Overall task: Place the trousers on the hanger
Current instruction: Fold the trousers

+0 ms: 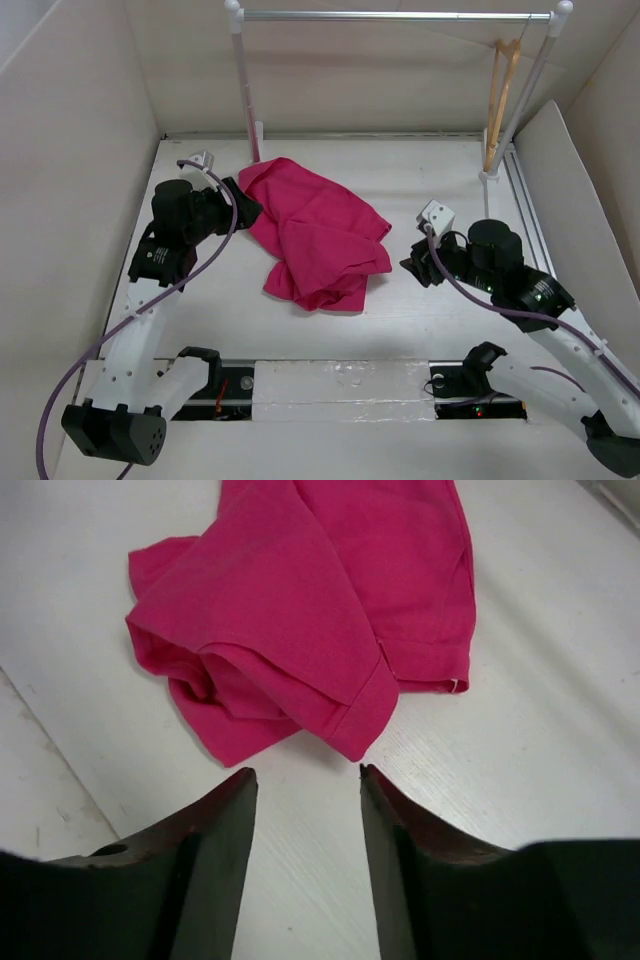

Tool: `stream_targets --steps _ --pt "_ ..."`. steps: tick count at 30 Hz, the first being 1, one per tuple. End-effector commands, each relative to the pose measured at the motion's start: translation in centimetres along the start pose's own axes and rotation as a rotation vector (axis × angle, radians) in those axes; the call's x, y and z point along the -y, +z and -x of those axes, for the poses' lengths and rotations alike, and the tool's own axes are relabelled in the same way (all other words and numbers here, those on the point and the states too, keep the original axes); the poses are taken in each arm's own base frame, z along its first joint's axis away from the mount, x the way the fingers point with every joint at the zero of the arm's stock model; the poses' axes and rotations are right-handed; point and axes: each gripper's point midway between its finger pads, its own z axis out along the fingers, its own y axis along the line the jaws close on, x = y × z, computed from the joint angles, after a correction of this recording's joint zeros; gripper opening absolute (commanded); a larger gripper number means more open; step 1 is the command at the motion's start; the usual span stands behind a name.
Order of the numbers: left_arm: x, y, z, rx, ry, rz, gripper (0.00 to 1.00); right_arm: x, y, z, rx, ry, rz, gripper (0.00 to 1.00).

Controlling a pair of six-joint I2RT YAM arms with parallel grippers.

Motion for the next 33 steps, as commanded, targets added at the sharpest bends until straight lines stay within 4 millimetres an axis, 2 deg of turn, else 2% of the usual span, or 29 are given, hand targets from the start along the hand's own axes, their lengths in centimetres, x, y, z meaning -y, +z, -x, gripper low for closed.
stream_targets --steps 1,3,5,6,7,8,9,10,11,12,13,14,15,16,17,18,19,20,21,23,24,27,29,33 --pt "0.7 -0.5 0.6 0.02 -0.009 -0.026 0.56 0.0 0.2 1.2 0.054 0.0 0.009 0.56" --pt "1.1 -0.2 -0.2 -0.007 -0.01 -0.063 0.56 -0.1 1.0 0.3 0.023 0.003 0.017 0.64" --pt "1.4 0.3 -1.5 -0.038 -0.008 -0.093 0.47 -0.2 2.1 -0.5 -0.002 0.004 0.033 0.63" --pt "2.3 1.0 -2.5 -0.061 0.007 -0.125 0.43 -0.2 2.8 -1.0 -0.004 0.003 0.035 0.55" --pt "2.9 1.5 -2.6 -0.07 0.021 -0.131 0.41 -0.2 3.2 -1.2 -0.01 0.005 0.039 0.26" --pt "3.3 2.1 -2.1 -0.065 0.043 -0.117 0.39 -0.2 4.0 -1.8 -0.036 0.007 0.044 0.12" --pt "4.4 3.3 -0.2 -0.055 0.068 -0.104 0.38 -0.1 4.6 -1.9 -0.042 0.0 0.046 0.0" --pt "6.0 3.9 0.8 -0.042 0.109 -0.102 0.38 -0.2 5.1 -2.0 -0.052 -0.019 0.059 0.0" --pt "5.5 4.8 2.3 -0.001 0.115 -0.021 0.39 -0.1 6.1 -2.8 -0.09 -0.019 0.066 0.0" --pt "5.6 6.2 4.0 -0.005 0.103 0.023 0.41 0.0 6.6 -2.7 -0.094 -0.027 0.071 0.0" --pt "5.3 6.8 4.3 -0.007 0.061 0.066 0.44 0.1 7.1 -2.9 -0.105 -0.038 0.075 0.03" --pt "3.8 7.4 4.2 -0.012 0.026 0.131 0.48 0.2 7.7 -3.2 -0.121 -0.045 0.077 0.14" --pt "1.8 8.2 2.1 -0.058 -0.013 0.18 0.49 0.2 8.5 -4.2 -0.162 -0.047 0.086 0.26" --pt "-0.3 8.2 1.0 -0.078 -0.072 0.203 0.51 0.3 9.0 -4.6 -0.174 -0.059 0.093 0.47" --pt "-0.7 7.2 0.5 -0.053 -0.151 0.193 0.52 0.2 9.4 -5.1 -0.187 -0.061 0.102 0.54" --pt "-3.3 7.4 -3.3 -0.092 -0.197 0.229 0.54 0.1 10.0 -5.4 -0.19 -0.064 0.11 0.59" --pt "-4.4 6.9 -4.7 -0.101 -0.233 0.241 0.56 0.0 10.6 -6.1 -0.213 -0.065 0.121 0.64" --pt "-4.3 5.8 -5.0 -0.07 -0.267 0.234 0.57 0.0 10.9 -6.7 -0.23 -0.071 0.126 0.65" --pt "-5.7 5.3 -7.7 -0.111 -0.287 0.272 0.58 -0.1 11.1 -7.0 -0.243 -0.08 0.127 0.66" --pt "-6.1 4.0 -8.9 -0.113 -0.303 0.284 0.58 0.7 11.6 -8.0 -0.281 -0.096 0.089 0.69" --pt "-7.0 3.3 -10.9 -0.166 -0.319 0.324 0.58 0.9 11.7 -8.2 -0.287 -0.104 0.084 0.69" --pt "-8.4 1.6 -14.4 -0.24 -0.351 0.383 0.6 1.0 12.6 -9.3 -0.329 -0.121 0.095 0.7" --pt "-8.4 1.1 -16.3 -0.281 -0.386 0.374 0.6 0.9 13.5 -10.7 -0.375 -0.128 0.116 0.71" --pt "-8.4 2.1 -20.2 -0.361 -0.47 0.362 0.61 1.0 15.0 -11.7 -0.403 -0.134 0.129 0.71"
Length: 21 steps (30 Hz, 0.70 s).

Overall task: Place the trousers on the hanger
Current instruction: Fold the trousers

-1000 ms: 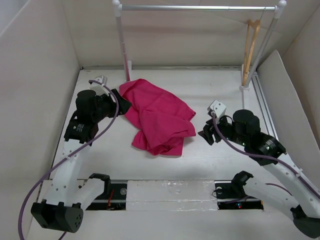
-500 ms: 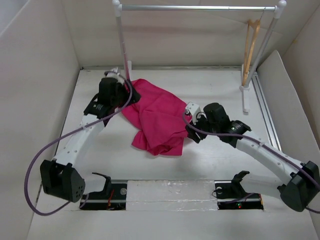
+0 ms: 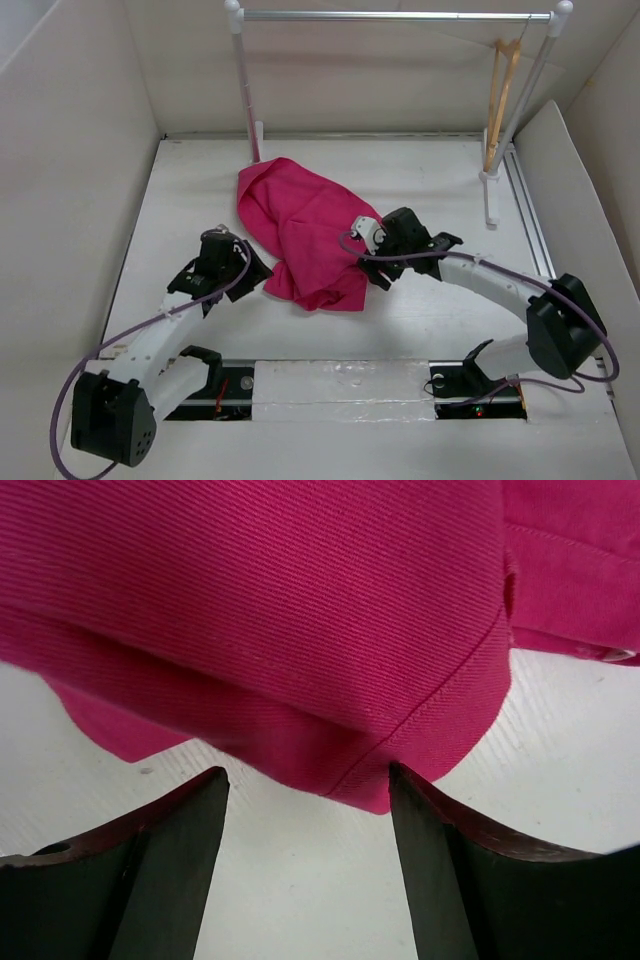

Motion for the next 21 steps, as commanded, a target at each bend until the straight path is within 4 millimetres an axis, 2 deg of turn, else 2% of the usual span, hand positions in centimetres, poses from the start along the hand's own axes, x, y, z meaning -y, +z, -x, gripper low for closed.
stream_targets --steps 1,3,5,6,7,8,10,11,12,14,16,17,19,20,21 --pt "-0.3 1.7 -2.5 -0.084 -0.091 -0.009 0.61 1.0 0.7 2.8 0.066 -0.054 -0.021 0.71" --pt "-0.7 3.0 -3.1 -0.101 -0.104 -0.015 0.61 1.2 1.4 2.7 0.054 -0.052 -0.023 0.71" --pt "-1.3 4.0 -3.5 -0.122 -0.106 0.014 0.6 2.2 1.3 2.8 0.047 -0.04 -0.075 0.61" --pt "-1.0 4.5 -3.3 -0.112 -0.105 -0.001 0.6 2.6 1.0 3.4 0.066 -0.038 -0.101 0.53" --pt "-1.0 4.8 -3.3 -0.114 -0.102 -0.004 0.59 3.2 0.6 3.7 0.076 -0.019 -0.141 0.27" --pt "-1.2 5.5 -3.4 -0.125 -0.1 0.007 0.58 3.4 0.0 4.2 0.094 -0.01 -0.156 0.14" --pt "-0.5 6.2 -3.2 -0.127 -0.102 -0.017 0.53 4.2 -2.0 5.3 0.136 0.015 -0.218 0.0" --pt "-0.2 6.9 -3.1 -0.129 -0.104 -0.034 0.52 4.2 -2.8 5.7 0.154 0.022 -0.225 0.0" --pt "0.3 7.4 -3.5 -0.154 -0.12 -0.063 0.44 4.9 -4.7 5.6 0.15 0.035 -0.286 0.0" --pt "1.0 7.8 -3.6 -0.171 -0.122 -0.097 0.3 5.4 -6.9 6.0 0.18 0.042 -0.336 0.0" --pt "1.8 8.0 -3.0 -0.165 -0.121 -0.114 0.0 6.3 -10.2 5.1 0.146 0.074 -0.433 0.0" --pt "1.7 7.7 -2.3 -0.153 -0.129 -0.097 0.0 6.5 -13.0 5.4 0.188 0.086 -0.478 0.0" --pt "3.6 6.3 2.5 -0.038 -0.12 -0.129 0.0 6.9 -17.6 5.0 0.19 0.118 -0.561 0.0" --pt "4.0 4.5 4.4 0.014 -0.117 -0.13 0.0 6.9 -20.7 5.1 0.244 0.138 -0.596 0.0" --pt "6.3 2.0 8.5 0.117 -0.1 -0.177 0.0 6.5 -22.3 4.4 0.232 0.145 -0.608 0.0"
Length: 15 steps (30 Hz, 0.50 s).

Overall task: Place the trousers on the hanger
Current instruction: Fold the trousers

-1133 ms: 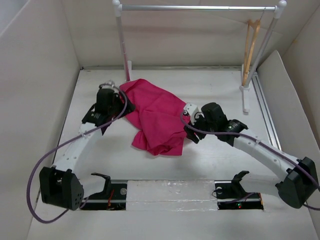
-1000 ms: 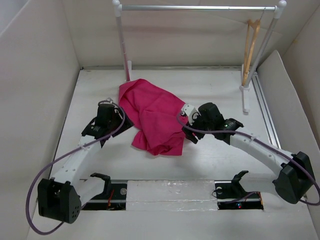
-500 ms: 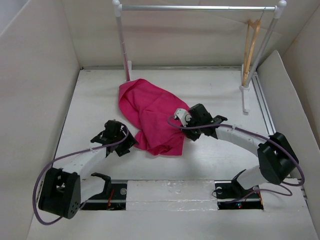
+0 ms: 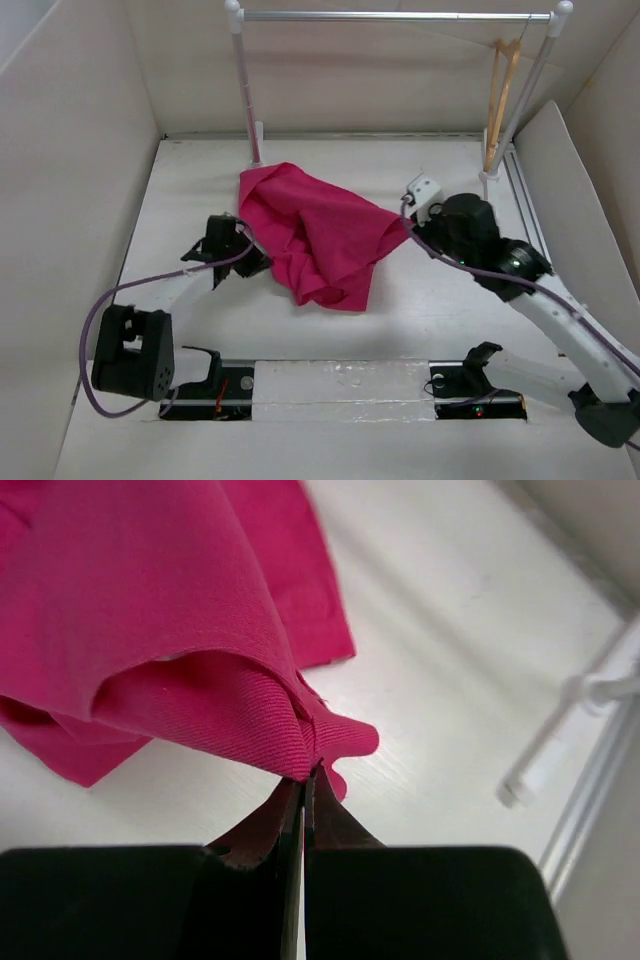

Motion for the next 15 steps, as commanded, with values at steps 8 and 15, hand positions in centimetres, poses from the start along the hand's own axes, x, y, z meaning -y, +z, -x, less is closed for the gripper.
stream_targets --steps 8,15 --pt "5.5 -23.8 25.0 0.765 0.001 0.035 0.0 -5.5 -9.5 -1.9 -0.01 -0.004 0.384 0.0" --pt "4.2 -25.8 27.1 0.904 -0.091 0.114 0.23 -15.5 -9.5 -15.0 -0.36 -0.089 0.868 0.01"
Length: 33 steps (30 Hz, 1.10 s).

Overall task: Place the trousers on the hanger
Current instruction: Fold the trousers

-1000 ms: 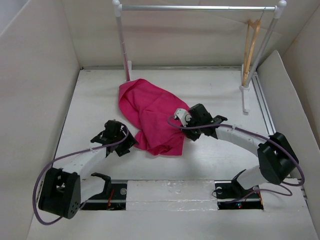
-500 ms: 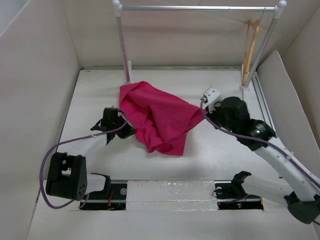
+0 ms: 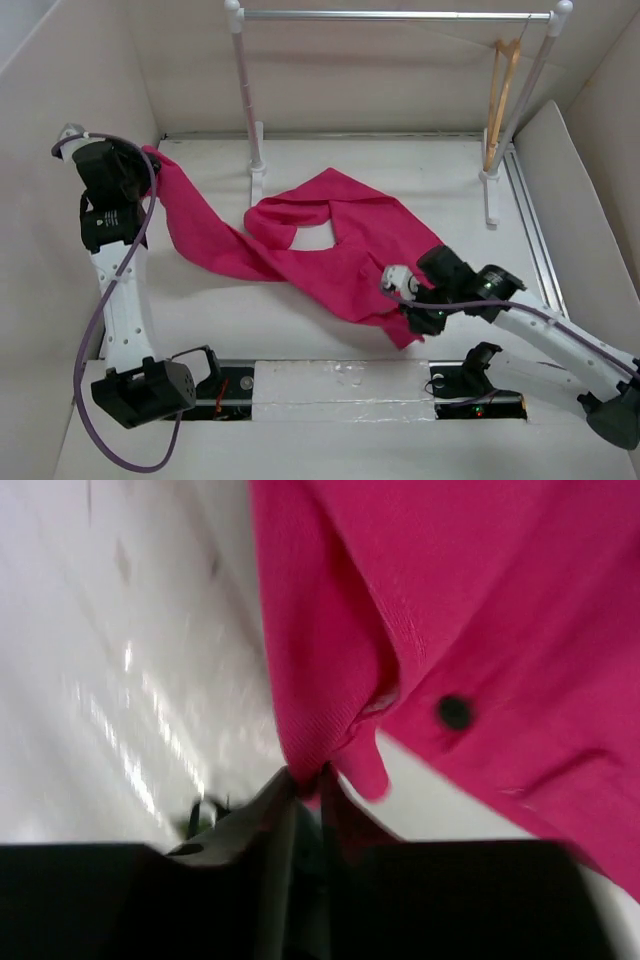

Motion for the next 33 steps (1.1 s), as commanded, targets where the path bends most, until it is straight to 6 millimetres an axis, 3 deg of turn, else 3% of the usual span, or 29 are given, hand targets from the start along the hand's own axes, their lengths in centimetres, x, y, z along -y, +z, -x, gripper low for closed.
stream_targets --steps 1,2,3,5,6,7,9,10,12,13,14,16,17,18,19,20,21,22,23,26,30,33 --pt "-4.2 0.7 -1.5 -0.014 0.005 0.176 0.49 -4.9 -0.2 -3.5 -0.094 -0.026 0.247 0.28" --pt "-4.1 0.1 -1.0 0.011 0.003 0.171 0.61 -5.0 -0.2 -3.8 -0.112 -0.033 0.244 0.44" --pt "-4.0 -0.3 -0.7 0.034 0.003 0.158 0.74 -5.0 -0.7 -3.7 -0.111 -0.01 0.23 0.68" --pt "-3.5 -0.6 -0.9 0.032 0.018 0.118 0.76 -4.0 -1.4 -2.6 -0.081 -0.01 0.163 0.74" --pt "-3.6 -0.6 -1.4 0.016 0.03 0.109 0.74 -2.6 -1.8 -1.5 -0.049 0.032 0.079 0.76" --pt "-2.4 -0.6 -2.8 -0.025 0.064 0.065 0.69 -0.4 -2.4 -0.6 -0.023 0.04 -0.044 0.78" --pt "-0.6 -0.2 -5.4 -0.088 0.118 -0.003 0.67 3.9 -2.4 0.3 0.007 0.136 -0.214 0.74" --pt "2.0 -0.6 -8.8 -0.172 0.157 -0.089 0.63 5.9 -1.8 -0.3 -0.008 0.179 -0.283 0.52" --pt "4.2 -0.3 -14.3 -0.301 0.232 -0.144 0.61 9.4 -0.9 -0.1 0.012 0.254 -0.338 0.04" --pt "4.6 -0.2 -16.2 -0.314 0.276 -0.118 0.61 11.5 -1.7 -0.1 0.097 0.362 -0.317 0.0" --pt "6.3 -1.1 -21.4 -0.413 0.349 -0.152 0.61 13.5 -1.8 -0.6 0.143 0.417 -0.368 0.0" --pt "6.5 -1.2 -25.0 -0.472 0.379 -0.133 0.63 16.8 -3.9 -2.0 0.254 0.576 -0.467 0.0" --pt "6.7 -0.8 -27.1 -0.516 0.347 -0.138 0.63 17.9 -4.2 -2.5 0.296 0.607 -0.501 0.08" --pt "5.6 -0.8 -28.7 -0.555 0.332 -0.129 0.63 18.4 -4.5 -3.0 0.319 0.672 -0.515 0.2" --pt "5.3 -0.9 -29.8 -0.582 0.31 -0.14 0.65 18.8 -4.4 -3.4 0.32 0.71 -0.51 0.39" --pt "5.5 -0.5 -30.1 -0.569 0.287 -0.158 0.65 19.1 -4.3 -4.0 0.311 0.756 -0.514 0.45" --pt "3.8 0.0 -30.6 -0.577 0.263 -0.113 0.66 19.5 -4.0 -4.3 0.311 0.782 -0.529 0.5" --pt "2.6 0.8 -30.8 -0.587 0.231 -0.093 0.68 21.0 -4.4 -6.5 0.289 0.868 -0.648 0.63" --pt "2.8 1.0 -30.8 -0.58 0.226 -0.101 0.68 21.7 -5.0 -6.7 0.31 0.875 -0.678 0.64" --pt "0.8 2.3 -31.5 -0.606 0.19 -0.072 0.68 22.8 -5.1 -10.8 0.266 1.003 -0.752 0.69" --pt "0.8 2.6 -32.8 -0.652 0.17 -0.093 0.69 23.7 -5.7 -15.8 0.205 1.133 -0.802 0.71" --pt "-0.3 3.3 -33.8 -0.664 0.174 -0.05 0.69 23.9 -3.7 -16.5 0.213 1.147 -0.736 0.72"
